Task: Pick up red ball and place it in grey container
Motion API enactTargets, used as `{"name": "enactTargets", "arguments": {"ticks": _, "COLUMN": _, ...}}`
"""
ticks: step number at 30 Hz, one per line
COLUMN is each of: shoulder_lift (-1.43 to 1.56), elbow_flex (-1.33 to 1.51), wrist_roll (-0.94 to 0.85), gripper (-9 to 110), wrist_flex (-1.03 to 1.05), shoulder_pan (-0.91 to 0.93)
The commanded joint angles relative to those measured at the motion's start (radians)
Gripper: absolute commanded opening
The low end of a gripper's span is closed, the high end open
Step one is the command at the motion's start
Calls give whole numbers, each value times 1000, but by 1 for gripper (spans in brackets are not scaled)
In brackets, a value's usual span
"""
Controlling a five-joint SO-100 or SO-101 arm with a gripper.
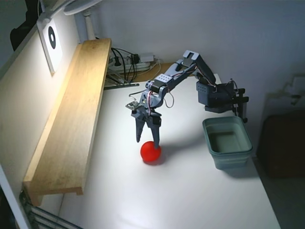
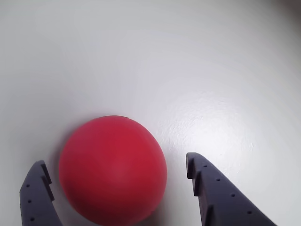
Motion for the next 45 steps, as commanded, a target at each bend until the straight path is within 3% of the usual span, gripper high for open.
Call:
{"name": "enactTargets", "arguments": {"ticks": 1, "shoulder_lift": 100, "elbow_flex": 29, "wrist_roll": 2, "gripper": 38, "wrist_flex": -40, "shoulder_pan": -11}}
{"name": "enactTargets", "arguments": {"ticks": 25, "shoulder_lift": 95, "elbow_flex": 166, "wrist_roll": 2, "gripper": 38, "wrist_flex": -177, "shoulder_pan": -11}}
{"name": "enactTargets", "arguments": {"ticks": 26, "shoulder_lift": 95, "elbow_flex": 166, "wrist_roll": 2, "gripper": 23, "wrist_flex": -177, "shoulder_pan": -11}}
{"name": "enactTargets", "arguments": {"ticks": 45, "shoulder_lift": 95, "elbow_flex": 166, "wrist_roll": 2, "gripper": 23, "wrist_flex": -177, "shoulder_pan": -11}}
